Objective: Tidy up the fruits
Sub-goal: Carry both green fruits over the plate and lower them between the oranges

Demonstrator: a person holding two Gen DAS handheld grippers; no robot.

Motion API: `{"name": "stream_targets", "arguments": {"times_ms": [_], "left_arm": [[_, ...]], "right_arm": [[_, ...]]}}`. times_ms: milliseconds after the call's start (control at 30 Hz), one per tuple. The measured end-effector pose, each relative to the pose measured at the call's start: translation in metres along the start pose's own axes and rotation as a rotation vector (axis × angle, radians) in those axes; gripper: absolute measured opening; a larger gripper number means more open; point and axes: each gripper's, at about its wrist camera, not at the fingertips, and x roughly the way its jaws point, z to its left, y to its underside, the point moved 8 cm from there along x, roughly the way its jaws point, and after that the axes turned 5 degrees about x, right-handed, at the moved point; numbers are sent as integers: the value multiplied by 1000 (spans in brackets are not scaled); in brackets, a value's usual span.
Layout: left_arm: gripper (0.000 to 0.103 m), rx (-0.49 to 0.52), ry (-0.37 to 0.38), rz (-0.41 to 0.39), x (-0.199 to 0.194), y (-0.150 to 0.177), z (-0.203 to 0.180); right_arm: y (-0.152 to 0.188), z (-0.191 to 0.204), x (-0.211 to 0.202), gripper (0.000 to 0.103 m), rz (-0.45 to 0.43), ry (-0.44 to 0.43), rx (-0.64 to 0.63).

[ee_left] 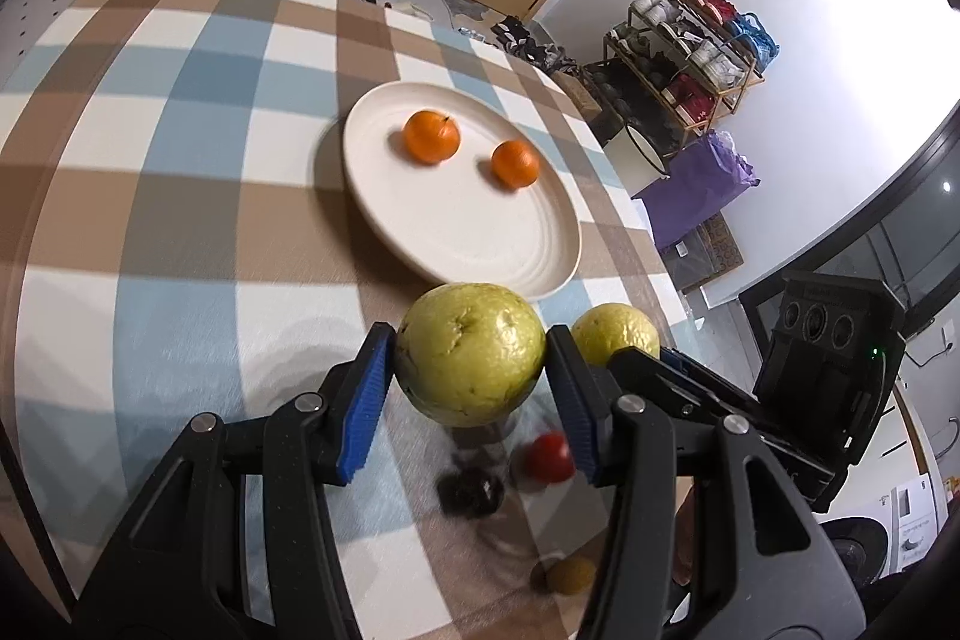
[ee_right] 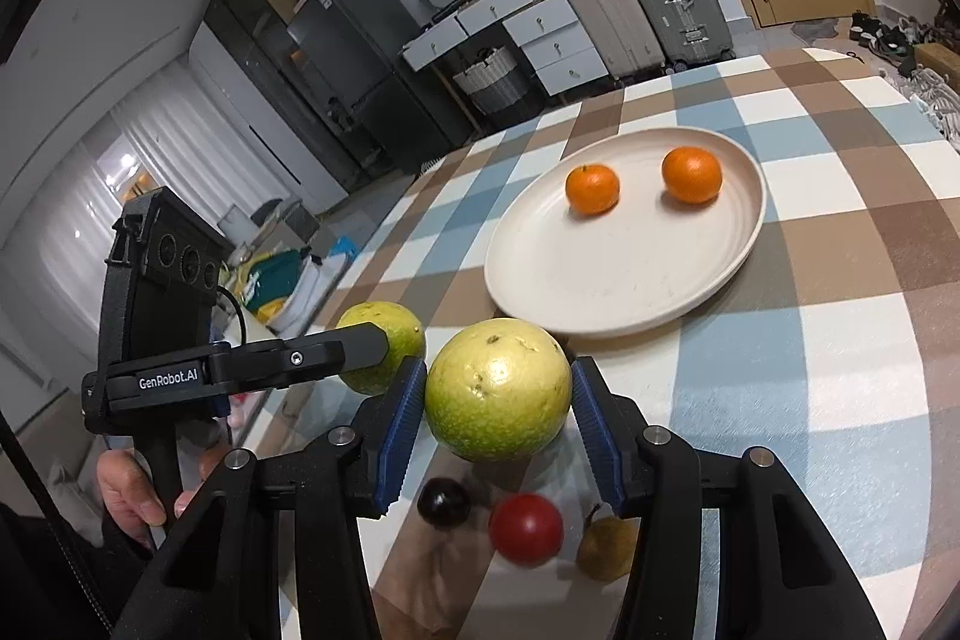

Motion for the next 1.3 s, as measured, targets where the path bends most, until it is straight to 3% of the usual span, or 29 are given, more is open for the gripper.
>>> {"name": "stream_targets", "arguments": {"times_ms": [700, 1100, 1300], "left_arm": [[49, 69, -54, 12, 58, -78, -31], [49, 94, -130, 14, 103, -103, -30], [49, 112, -136, 27, 119, -107, -31]], "right_arm": [[-96, -30, 0, 50, -106, -18, 79], [-140, -56, 29, 51, -108, 9, 102], [-147, -68, 46, 51, -85, 18, 120]]}}
